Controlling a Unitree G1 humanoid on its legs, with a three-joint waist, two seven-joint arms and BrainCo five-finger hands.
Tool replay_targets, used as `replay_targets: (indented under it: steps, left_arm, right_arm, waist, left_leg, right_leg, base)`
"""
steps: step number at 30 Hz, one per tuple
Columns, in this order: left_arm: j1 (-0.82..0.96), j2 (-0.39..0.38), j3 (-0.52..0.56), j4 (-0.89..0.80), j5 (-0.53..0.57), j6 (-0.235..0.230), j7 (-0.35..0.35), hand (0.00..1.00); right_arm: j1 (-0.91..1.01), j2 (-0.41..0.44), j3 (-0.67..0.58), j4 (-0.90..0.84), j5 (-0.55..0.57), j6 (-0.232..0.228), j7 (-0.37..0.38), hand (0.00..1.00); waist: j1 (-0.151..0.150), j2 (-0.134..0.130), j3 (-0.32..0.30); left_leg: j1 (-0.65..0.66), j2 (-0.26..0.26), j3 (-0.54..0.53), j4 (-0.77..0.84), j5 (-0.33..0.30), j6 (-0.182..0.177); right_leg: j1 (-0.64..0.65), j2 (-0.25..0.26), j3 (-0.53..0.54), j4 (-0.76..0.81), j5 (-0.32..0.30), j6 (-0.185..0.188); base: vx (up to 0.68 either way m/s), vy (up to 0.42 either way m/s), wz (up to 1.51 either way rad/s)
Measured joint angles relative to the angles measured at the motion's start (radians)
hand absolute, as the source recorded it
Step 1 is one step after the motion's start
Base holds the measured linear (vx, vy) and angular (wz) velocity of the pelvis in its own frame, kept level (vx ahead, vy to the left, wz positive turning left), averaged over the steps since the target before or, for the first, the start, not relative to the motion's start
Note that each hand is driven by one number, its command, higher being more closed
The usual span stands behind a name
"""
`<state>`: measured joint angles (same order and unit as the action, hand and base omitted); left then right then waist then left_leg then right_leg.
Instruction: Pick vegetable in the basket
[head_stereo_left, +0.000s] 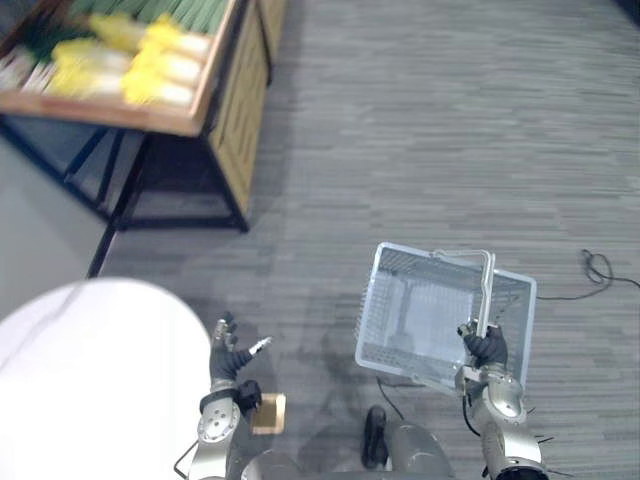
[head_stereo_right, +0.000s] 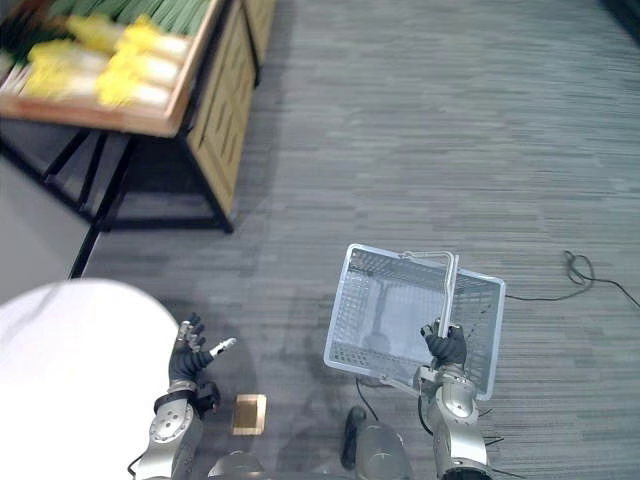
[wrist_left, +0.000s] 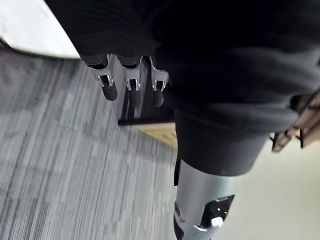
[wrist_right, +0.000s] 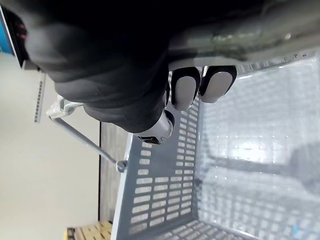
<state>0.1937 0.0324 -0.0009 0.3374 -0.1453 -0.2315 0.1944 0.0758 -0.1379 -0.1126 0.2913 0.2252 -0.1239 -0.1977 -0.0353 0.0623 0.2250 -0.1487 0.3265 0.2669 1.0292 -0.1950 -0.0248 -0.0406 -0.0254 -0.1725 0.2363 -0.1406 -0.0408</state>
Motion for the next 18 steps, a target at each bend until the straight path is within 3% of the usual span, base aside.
replay_targets:
  steps: [2, 3, 4, 6, 7, 8, 10, 12, 13, 14, 15, 17, 18]
  left_arm:
    - [0.003, 0.001, 0.004, -0.003, 0.000, 0.000, 0.003, 0.00]
    - [0.003, 0.000, 0.004, -0.011, 0.000, 0.000, 0.003, 0.00]
    - [0.004, 0.000, 0.003, -0.015, 0.000, -0.001, 0.003, 0.00]
    - [0.011, -0.007, 0.002, -0.026, 0.000, -0.002, 0.005, 0.00]
    - [0.013, -0.004, 0.003, -0.031, 0.001, -0.004, 0.010, 0.00]
    - [0.013, 0.005, 0.006, -0.055, 0.003, -0.004, 0.025, 0.00]
    - [0.011, 0.007, 0.013, -0.072, 0.010, -0.005, 0.029, 0.00]
    - [0.020, 0.008, 0.003, -0.071, 0.012, -0.001, 0.029, 0.00]
    - [0.030, 0.018, 0.001, -0.070, 0.025, 0.008, 0.028, 0.00]
    - [0.033, 0.023, -0.002, -0.070, 0.030, 0.012, 0.029, 0.00]
    - [0.035, 0.033, -0.009, -0.072, 0.033, 0.012, 0.030, 0.00]
    - [0.030, 0.040, -0.015, -0.073, 0.037, 0.010, 0.033, 0.00]
    - [0.026, 0.045, -0.018, -0.073, 0.038, 0.010, 0.032, 0.00]
  right_arm:
    - [-0.015, 0.000, -0.007, 0.000, 0.001, -0.009, 0.000, 1.00]
    - [-0.015, -0.002, -0.007, 0.003, 0.001, -0.013, -0.001, 1.00]
    - [-0.015, -0.004, -0.007, 0.006, 0.001, -0.015, -0.003, 1.00]
    - [-0.016, -0.028, -0.007, 0.036, 0.000, -0.023, -0.014, 1.00]
    - [-0.035, -0.017, -0.010, 0.090, -0.001, -0.019, -0.022, 1.00]
    - [-0.037, -0.015, -0.005, 0.095, -0.001, -0.018, -0.027, 1.00]
    - [-0.042, -0.014, -0.004, 0.105, -0.003, -0.015, -0.028, 1.00]
    - [-0.035, -0.004, -0.004, 0.131, -0.014, -0.003, -0.015, 1.00]
    - [-0.032, 0.015, -0.004, 0.144, -0.026, 0.011, -0.013, 1.00]
    - [-0.028, 0.018, -0.002, 0.152, -0.032, 0.014, -0.012, 1.00]
    - [-0.017, 0.019, 0.003, 0.157, -0.040, 0.017, -0.008, 1.00]
    - [-0.022, 0.019, 0.015, 0.153, -0.050, 0.017, 0.010, 1.00]
    - [-0.025, 0.019, 0.015, 0.153, -0.051, 0.016, 0.015, 1.00]
  waist:
    - [0.027, -0.012, 0.008]
    - [0.034, -0.011, 0.009]
    - [0.037, -0.011, 0.011]
    - [0.050, 0.006, 0.003]
    - [0.055, -0.015, 0.001]
    - [0.056, -0.040, -0.009]
    - [0.061, -0.045, -0.009]
    - [0.060, -0.048, -0.007]
    - [0.048, -0.053, -0.005]
    - [0.048, -0.053, -0.005]
    - [0.049, -0.053, -0.005]
    - [0.046, -0.043, -0.006]
    - [0.044, -0.041, -0.005]
  left_leg:
    - [-0.120, -0.086, -0.067, -0.048, -0.078, -0.009]
    - [-0.177, -0.120, -0.074, -0.127, -0.086, -0.013]
    - [-0.200, -0.140, -0.076, -0.193, -0.085, -0.014]
    - [-0.206, -0.195, -0.096, -0.549, 0.006, -0.032]
    - [-0.183, -0.235, -0.074, -0.554, 0.038, 0.032]
    - [-0.200, -0.268, -0.075, -0.531, -0.002, 0.057]
    - [-0.217, -0.284, -0.074, -0.451, -0.088, 0.083]
    - [-0.147, -0.314, -0.071, -0.460, -0.129, 0.107]
    - [-0.047, -0.337, -0.074, -0.507, -0.147, 0.117]
    - [-0.004, -0.344, -0.078, -0.531, -0.150, 0.120]
    - [0.085, -0.356, -0.093, -0.589, -0.150, 0.122]
    - [0.204, -0.353, -0.124, -0.703, -0.150, 0.122]
    - [0.228, -0.347, -0.130, -0.728, -0.150, 0.122]
  right_leg:
    - [0.050, -0.032, 0.067, -0.034, -0.009, 0.026]
    - [0.086, -0.054, 0.080, -0.049, -0.029, 0.053]
    - [0.104, -0.067, 0.083, -0.055, -0.043, 0.066]
    - [0.135, -0.094, 0.090, -0.057, -0.091, 0.121]
    - [0.165, -0.128, 0.106, -0.062, -0.104, 0.145]
    - [0.164, -0.156, 0.097, -0.067, -0.104, 0.146]
    - [0.170, -0.178, 0.101, -0.020, -0.106, 0.179]
    - [0.101, -0.209, 0.129, 0.234, -0.088, 0.246]
    - [0.005, -0.223, 0.151, 0.550, -0.059, 0.315]
    - [-0.022, -0.228, 0.144, 0.643, -0.066, 0.304]
    - [-0.066, -0.230, 0.102, 0.754, -0.101, 0.241]
    - [-0.161, -0.222, -0.020, 0.746, -0.161, 0.133]
    - [-0.197, -0.215, -0.047, 0.716, -0.176, 0.107]
  base:
    - [0.36, 0.196, -0.95]
    - [0.41, 0.283, -0.59]
    - [0.43, 0.334, -0.30]
    - [0.30, 0.254, -0.18]
    - [0.34, 0.236, 0.07]
    - [0.46, 0.272, 0.12]
    - [0.58, 0.338, 0.14]
    - [0.51, 0.273, 0.18]
    - [0.56, 0.177, 0.21]
    - [0.69, 0.147, 0.27]
    - [0.59, 0.076, 0.23]
    - [0.58, 0.008, 0.21]
    - [0.55, -0.047, 0.22]
